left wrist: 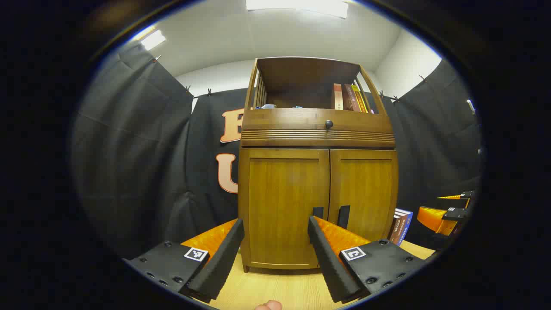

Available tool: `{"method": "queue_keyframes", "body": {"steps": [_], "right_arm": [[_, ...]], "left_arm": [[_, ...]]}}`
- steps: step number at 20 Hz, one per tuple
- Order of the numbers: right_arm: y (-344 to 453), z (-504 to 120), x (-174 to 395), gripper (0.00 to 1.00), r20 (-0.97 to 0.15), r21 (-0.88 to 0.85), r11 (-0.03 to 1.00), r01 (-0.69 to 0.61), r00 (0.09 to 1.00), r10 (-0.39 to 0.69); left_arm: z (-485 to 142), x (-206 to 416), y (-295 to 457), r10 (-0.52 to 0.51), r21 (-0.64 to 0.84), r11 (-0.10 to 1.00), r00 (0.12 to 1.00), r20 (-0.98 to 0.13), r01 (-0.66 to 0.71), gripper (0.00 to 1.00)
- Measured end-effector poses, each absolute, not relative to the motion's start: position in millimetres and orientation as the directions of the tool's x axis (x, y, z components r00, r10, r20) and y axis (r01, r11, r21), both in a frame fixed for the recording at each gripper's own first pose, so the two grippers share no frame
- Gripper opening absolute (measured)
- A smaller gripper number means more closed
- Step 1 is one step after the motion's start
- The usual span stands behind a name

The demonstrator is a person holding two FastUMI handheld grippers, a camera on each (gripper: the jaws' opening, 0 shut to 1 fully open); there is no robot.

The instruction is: Open the right door of the double-door shoe cabinet with the right hand, and open the left door with the left hand.

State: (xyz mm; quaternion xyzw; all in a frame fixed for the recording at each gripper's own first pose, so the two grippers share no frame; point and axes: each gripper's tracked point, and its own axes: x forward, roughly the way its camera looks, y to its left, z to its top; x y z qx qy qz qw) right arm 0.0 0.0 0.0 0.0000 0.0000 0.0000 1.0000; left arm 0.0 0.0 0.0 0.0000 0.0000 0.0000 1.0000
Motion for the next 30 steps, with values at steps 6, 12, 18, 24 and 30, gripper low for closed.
{"method": "queue_keyframes", "body": {"steps": [6, 12, 18, 24, 30], "right_arm": [[7, 3, 1, 0.95, 0.005, 0.007, 1.0, -0.019, 1.0, 0.019], [8, 1, 0, 0.95, -0.008, 0.005, 1.0, -0.017, 1.0, 0.017], [3, 3, -5, 0.95, -0.003, 0.009, 1.0, -0.008, 1.0, 0.008], [1, 8, -8, 0.95, 0.006, -0.011, 1.0, 0.0, 1.0, 0.0], [10, 6, -5, 0.95, 0.0, -0.007, 1.0, -0.024, 1.0, 0.024]], "left_arm": [[0, 0, 8, 0.017, -0.013, 1.0, 1.0, -0.001, -0.017, 0.98], [-2, 0, 12, 0.029, 0.001, 1.0, 1.0, -0.002, -0.029, 0.95], [-2, -4, 14, 0.04, 0.003, 0.999, 0.999, -0.007, -0.04, 0.99], [0, -8, 15, 0.053, 0.008, 0.999, 0.999, -0.001, -0.053, 0.98], [6, -13, 20, 0.061, 0.012, 0.998, 0.998, 0.01, -0.061, 0.99]]}}
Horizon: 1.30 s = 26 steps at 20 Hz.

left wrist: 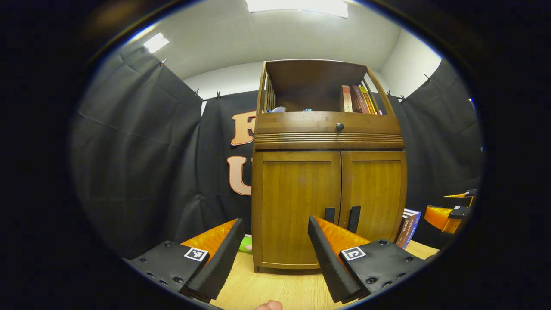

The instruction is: Open the right door of the double-door shoe cabinet with the right hand, and open the left door with the left hand.

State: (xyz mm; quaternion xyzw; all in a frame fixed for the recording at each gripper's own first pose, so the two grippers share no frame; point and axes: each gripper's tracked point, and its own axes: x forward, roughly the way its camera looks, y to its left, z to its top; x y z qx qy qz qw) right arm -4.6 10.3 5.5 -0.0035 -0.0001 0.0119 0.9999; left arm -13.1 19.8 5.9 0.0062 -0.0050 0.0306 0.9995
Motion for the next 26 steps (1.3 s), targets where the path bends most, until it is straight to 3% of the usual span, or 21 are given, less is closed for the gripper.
{"method": "queue_keyframes", "body": {"steps": [7, 10, 17, 19, 26], "right_arm": [[42, 21, 42, 0.95, 0.048, 0.02, 0.996, -0.092, 0.995, 0.091], [56, 26, 73, 0.95, 0.062, 0.025, 0.992, -0.122, 0.991, 0.12], [79, 20, 144, 0.95, 0.074, 0.019, 0.991, -0.132, 0.989, 0.131], [87, 12, 154, 0.95, 0.055, -0.012, 0.989, -0.144, 0.988, 0.145], [102, -23, 208, 0.95, -0.013, -0.02, 0.991, -0.134, 0.991, 0.133]], "left_arm": [[11, -17, 20, 0.064, -0.011, 0.998, 0.998, 0.006, -0.064, 0.94], [11, -20, 25, 0.071, -0.001, 0.997, 0.997, -0.005, -0.071, 0.98], [31, -49, 36, 0.102, 0.009, 0.995, 0.994, 0.039, -0.102, 0.94], [34, -56, 36, 0.105, 0.016, 0.994, 0.993, 0.047, -0.106, 0.98], [39, -77, 34, 0.101, -0.004, 0.995, 0.994, 0.041, -0.101, 0.94]]}}
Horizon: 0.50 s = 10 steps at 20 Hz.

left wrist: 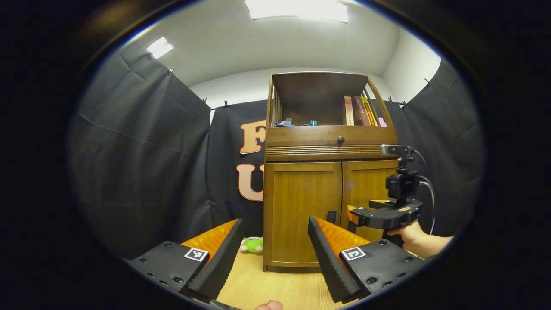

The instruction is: Open the right door of the double-door shoe cabinet with the right hand, and open the left door with the left hand.

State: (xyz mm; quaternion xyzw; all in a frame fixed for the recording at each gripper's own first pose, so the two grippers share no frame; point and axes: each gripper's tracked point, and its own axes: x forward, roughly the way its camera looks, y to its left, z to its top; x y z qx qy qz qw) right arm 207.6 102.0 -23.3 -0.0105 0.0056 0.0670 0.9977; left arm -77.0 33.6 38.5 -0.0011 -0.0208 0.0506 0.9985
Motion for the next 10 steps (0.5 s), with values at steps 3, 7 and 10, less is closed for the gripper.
{"method": "queue_keyframes", "body": {"steps": [3, 7, 10], "right_arm": [[96, -49, 223, 0.95, -0.067, -0.025, 0.994, -0.103, 0.993, 0.101], [99, -75, 234, 0.95, -0.124, 0.018, 0.996, -0.087, 0.988, 0.089], [101, -81, 241, 0.95, -0.142, 0.022, 0.996, -0.084, 0.986, 0.086]], "left_arm": [[38, -86, 41, 0.119, -0.016, 0.993, 0.992, 0.033, -0.118, 0.94], [40, -88, 53, 0.146, 0.012, 0.989, 0.989, 0.025, -0.147, 0.98], [42, -88, 58, 0.156, 0.016, 0.988, 0.988, 0.025, -0.156, 0.98]]}}
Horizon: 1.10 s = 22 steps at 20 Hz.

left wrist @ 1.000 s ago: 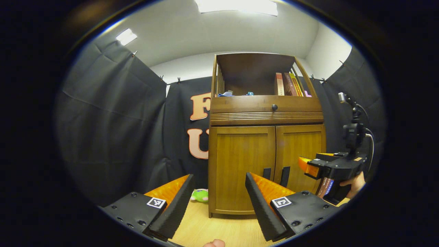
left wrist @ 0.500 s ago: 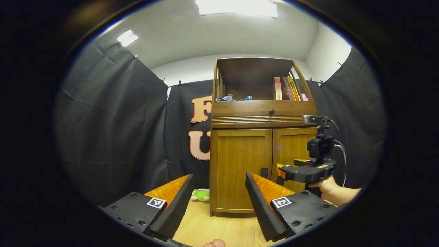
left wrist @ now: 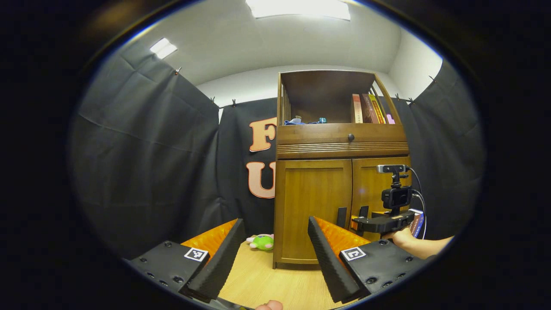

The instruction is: Open the right door of the double-door shoe cabinet with the right hand, and open the left door with the left hand.

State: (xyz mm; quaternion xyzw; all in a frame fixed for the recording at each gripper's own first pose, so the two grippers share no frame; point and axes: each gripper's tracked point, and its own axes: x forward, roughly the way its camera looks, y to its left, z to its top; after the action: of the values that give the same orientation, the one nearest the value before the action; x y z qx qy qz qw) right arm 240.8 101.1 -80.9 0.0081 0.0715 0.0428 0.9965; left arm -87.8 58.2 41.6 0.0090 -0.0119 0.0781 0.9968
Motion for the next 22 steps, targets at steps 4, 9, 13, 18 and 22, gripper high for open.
{"method": "queue_keyframes", "body": {"steps": [4, 9, 13, 18, 22], "right_arm": [[97, -77, 250, 0.94, -0.115, 0.012, 0.998, -0.054, 0.992, 0.055], [94, -82, 251, 0.95, -0.082, -0.113, 0.993, -0.034, 0.996, 0.024], [95, -82, 250, 0.91, -0.07, -0.087, 0.996, -0.033, 0.997, 0.026], [99, -88, 250, 0.87, -0.102, 0.012, 0.999, -0.039, 0.994, 0.04], [104, -94, 250, 0.36, -0.129, 0.088, 0.993, -0.081, 0.987, 0.092]], "left_arm": [[34, -83, 60, 0.149, 0.003, 0.989, 0.989, 0.006, -0.149, 0.94], [24, -79, 66, 0.138, -0.029, 0.99, 0.99, -0.017, -0.138, 0.95], [23, -72, 73, 0.129, -0.037, 0.991, 0.992, -0.016, -0.129, 0.96], [24, -68, 78, 0.117, -0.037, 0.992, 0.993, -0.004, -0.117, 0.96], [23, -62, 79, 0.087, -0.034, 0.996, 0.996, -0.011, -0.087, 0.96]]}}
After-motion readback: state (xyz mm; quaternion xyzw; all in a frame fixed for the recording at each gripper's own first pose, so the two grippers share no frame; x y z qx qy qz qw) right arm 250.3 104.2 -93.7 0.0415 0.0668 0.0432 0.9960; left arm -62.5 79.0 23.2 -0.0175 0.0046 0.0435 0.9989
